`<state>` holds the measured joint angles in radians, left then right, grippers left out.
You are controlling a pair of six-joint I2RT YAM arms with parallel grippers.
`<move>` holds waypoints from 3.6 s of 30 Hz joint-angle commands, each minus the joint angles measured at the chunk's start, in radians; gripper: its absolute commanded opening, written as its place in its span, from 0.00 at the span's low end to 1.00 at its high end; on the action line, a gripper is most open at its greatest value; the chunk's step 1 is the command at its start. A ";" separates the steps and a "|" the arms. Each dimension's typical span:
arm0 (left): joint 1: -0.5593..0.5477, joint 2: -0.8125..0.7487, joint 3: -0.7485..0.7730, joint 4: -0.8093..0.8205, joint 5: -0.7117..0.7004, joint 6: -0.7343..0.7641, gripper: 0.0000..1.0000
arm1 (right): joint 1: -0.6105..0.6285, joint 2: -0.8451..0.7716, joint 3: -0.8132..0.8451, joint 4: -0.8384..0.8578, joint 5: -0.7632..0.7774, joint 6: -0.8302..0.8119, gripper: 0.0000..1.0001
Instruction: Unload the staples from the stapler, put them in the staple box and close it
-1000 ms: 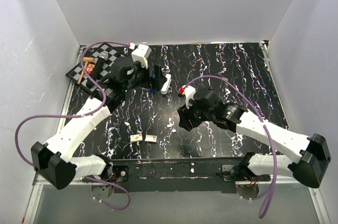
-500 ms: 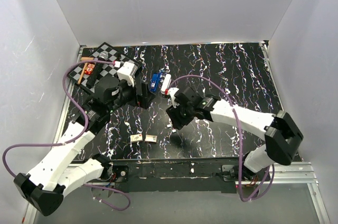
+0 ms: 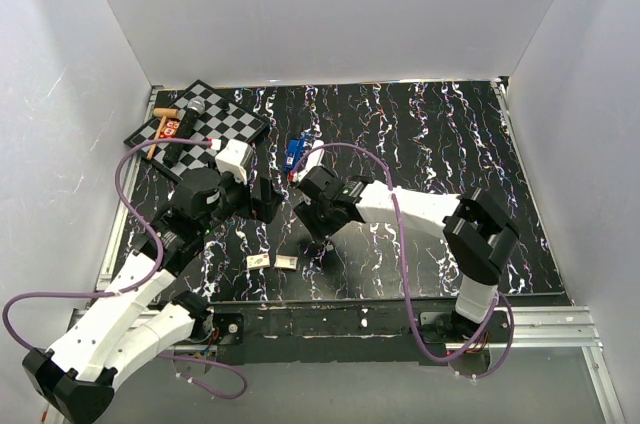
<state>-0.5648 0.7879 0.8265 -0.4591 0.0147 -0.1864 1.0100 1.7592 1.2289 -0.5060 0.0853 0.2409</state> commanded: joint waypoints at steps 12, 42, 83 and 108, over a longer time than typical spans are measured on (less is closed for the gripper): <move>0.005 -0.190 -0.093 0.077 -0.071 0.028 0.98 | 0.015 0.118 0.112 -0.062 0.113 0.299 0.61; 0.003 -0.203 -0.096 0.071 -0.079 0.030 0.98 | 0.030 0.220 0.188 -0.123 0.113 0.327 0.38; 0.005 -0.302 -0.115 0.077 -0.190 0.022 0.98 | 0.193 -0.003 0.127 -0.016 -0.036 -0.035 0.19; 0.005 -0.325 -0.127 0.085 -0.233 0.018 0.98 | 0.223 0.166 0.273 -0.035 -0.174 -0.272 0.21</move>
<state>-0.5648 0.4690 0.7113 -0.3866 -0.1970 -0.1680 1.2263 1.9072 1.4498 -0.5453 -0.0715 0.0124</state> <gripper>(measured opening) 0.981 0.292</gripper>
